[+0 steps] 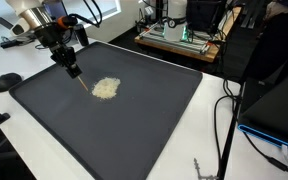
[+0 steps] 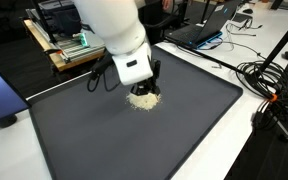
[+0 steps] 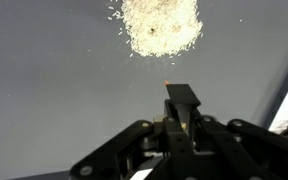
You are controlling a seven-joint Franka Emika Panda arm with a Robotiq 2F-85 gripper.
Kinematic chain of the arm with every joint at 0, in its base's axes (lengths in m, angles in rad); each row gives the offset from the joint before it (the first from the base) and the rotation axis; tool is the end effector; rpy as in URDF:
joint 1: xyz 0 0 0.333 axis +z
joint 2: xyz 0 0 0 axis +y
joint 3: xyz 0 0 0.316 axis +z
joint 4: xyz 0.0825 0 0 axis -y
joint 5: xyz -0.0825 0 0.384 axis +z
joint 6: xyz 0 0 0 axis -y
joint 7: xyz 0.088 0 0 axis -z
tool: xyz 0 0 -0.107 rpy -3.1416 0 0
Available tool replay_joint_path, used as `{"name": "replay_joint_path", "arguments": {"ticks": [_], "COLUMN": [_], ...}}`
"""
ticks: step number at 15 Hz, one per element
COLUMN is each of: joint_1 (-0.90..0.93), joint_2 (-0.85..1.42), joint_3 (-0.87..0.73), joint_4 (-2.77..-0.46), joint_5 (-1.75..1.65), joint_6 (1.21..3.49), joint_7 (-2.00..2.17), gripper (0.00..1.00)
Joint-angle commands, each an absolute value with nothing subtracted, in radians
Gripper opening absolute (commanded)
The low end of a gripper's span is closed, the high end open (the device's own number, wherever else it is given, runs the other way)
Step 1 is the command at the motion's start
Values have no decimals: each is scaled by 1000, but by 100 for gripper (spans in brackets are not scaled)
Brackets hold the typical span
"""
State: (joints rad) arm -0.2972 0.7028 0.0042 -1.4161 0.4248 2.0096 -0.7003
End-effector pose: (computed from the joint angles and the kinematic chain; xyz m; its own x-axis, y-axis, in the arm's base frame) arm 0.6929 -0.1840 0.2797 0.9768 0.1775 0.1199 0.2095 -0.9082 -0.3622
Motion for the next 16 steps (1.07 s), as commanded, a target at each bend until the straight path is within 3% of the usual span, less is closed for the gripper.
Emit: {"name": "replay_joint_path", "arguments": {"ticks": [1, 8, 16], "joint_1": [-223, -82, 96], "joint_2": [542, 408, 401], "joint_3": [-7, -7, -19], "joint_4": [-1625, -1766, -1829], "joint_5": [300, 34, -364], "joint_6": [2119, 2195, 2225], "joint_7": [-643, -447, -177], "gripper": [3, 3, 3]}}
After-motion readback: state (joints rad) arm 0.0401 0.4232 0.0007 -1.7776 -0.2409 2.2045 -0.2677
